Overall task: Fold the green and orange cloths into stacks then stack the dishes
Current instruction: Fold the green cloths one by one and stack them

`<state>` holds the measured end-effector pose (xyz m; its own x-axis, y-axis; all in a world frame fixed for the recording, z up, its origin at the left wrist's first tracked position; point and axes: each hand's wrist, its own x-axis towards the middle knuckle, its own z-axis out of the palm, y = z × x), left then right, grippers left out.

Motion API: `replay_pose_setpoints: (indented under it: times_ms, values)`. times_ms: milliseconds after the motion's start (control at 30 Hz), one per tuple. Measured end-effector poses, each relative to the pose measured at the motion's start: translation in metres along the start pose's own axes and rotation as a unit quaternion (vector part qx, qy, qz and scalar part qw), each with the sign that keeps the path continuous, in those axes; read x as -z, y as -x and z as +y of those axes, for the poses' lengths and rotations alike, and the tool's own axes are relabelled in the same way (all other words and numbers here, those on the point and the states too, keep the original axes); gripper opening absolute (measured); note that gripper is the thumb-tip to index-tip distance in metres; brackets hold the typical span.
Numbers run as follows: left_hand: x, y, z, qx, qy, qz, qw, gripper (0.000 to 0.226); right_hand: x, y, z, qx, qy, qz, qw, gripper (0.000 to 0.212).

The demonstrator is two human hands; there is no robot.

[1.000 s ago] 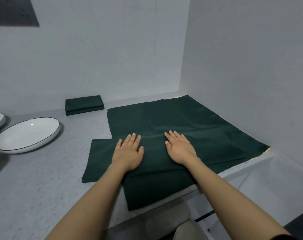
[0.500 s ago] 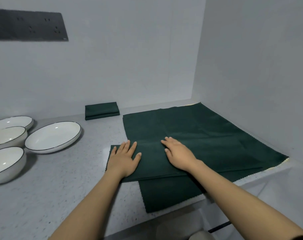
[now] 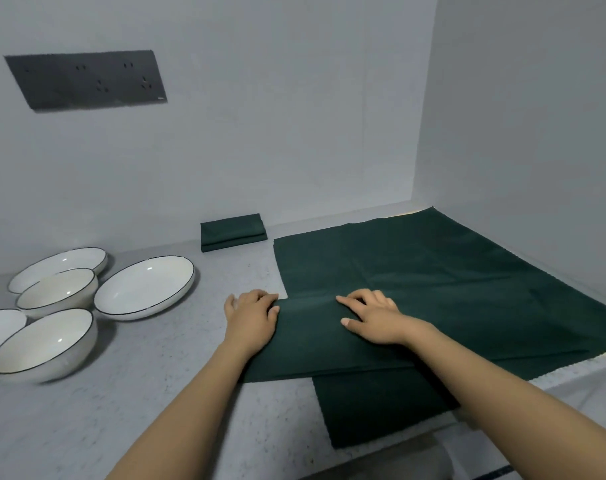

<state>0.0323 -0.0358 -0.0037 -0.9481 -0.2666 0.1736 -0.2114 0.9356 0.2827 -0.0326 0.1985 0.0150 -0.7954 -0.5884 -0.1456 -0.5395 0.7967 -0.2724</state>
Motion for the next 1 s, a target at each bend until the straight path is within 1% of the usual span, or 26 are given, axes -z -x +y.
replay_pose_setpoints:
  times_ms: [67,133,167,234,300,467,534,567,601,667,701,768,868,968,1001]
  values:
    - [0.006,-0.007,-0.001,0.008,0.013,0.011,1.000,0.027,0.005,-0.001,0.001,-0.005,0.002,-0.014,1.000,0.057]
    - [0.015,-0.016,-0.003,0.031,0.037,-0.003,0.999,0.013,0.010,-0.004,0.000,-0.004,0.007,-0.030,1.000,0.059]
    - [0.019,-0.020,-0.005,0.043,0.071,-0.016,0.996,0.012,0.013,-0.005,-0.001,-0.004,0.011,-0.038,0.999,0.060]
    - [0.028,-0.025,-0.010,0.074,0.181,-0.062,0.979,0.020,0.017,-0.010,-0.003,-0.004,0.016,-0.050,0.999,0.063]
    - [0.035,-0.027,-0.010,0.096,0.241,-0.090,0.962,0.022,0.021,-0.013,-0.001,-0.007,0.019,-0.061,0.998,0.066]
    - [0.046,-0.023,-0.011,0.133,0.293,-0.118,0.940,0.025,0.028,-0.014,0.003,-0.007,0.031,-0.073,0.997,0.076]
    - [0.049,-0.016,-0.011,0.150,0.296,-0.132,0.934,0.045,0.023,-0.013,0.004,-0.012,0.018,-0.087,0.996,0.083]
    - [0.049,-0.014,-0.013,0.154,0.300,-0.136,0.932,0.049,0.021,-0.013,0.003,-0.011,0.021,-0.088,0.996,0.086]
    - [0.051,-0.013,-0.013,0.161,0.304,-0.147,0.928,0.044,0.021,-0.014,0.002,-0.014,0.021,-0.089,0.996,0.089]
    - [0.054,-0.011,-0.011,0.166,0.317,-0.172,0.917,0.026,0.023,-0.015,0.002,-0.018,0.018,-0.092,0.995,0.094]
    - [0.054,-0.011,-0.012,0.166,0.324,-0.175,0.915,0.023,0.023,-0.014,0.002,-0.018,0.016,-0.094,0.995,0.097]
    - [0.055,-0.012,-0.013,0.163,0.341,-0.169,0.910,0.028,0.024,-0.012,0.000,-0.016,0.009,-0.102,0.995,0.104]
    - [0.060,-0.010,-0.009,0.171,0.388,-0.156,0.892,0.039,0.026,-0.008,-0.003,-0.020,0.002,-0.119,0.993,0.111]
    - [0.063,-0.008,-0.003,0.164,0.431,-0.142,0.876,0.038,0.029,-0.004,-0.008,-0.022,0.014,-0.140,0.990,0.118]
    - [0.065,-0.008,-0.002,0.163,0.453,-0.139,0.865,0.036,0.029,-0.004,-0.009,-0.024,0.020,-0.149,0.988,0.121]
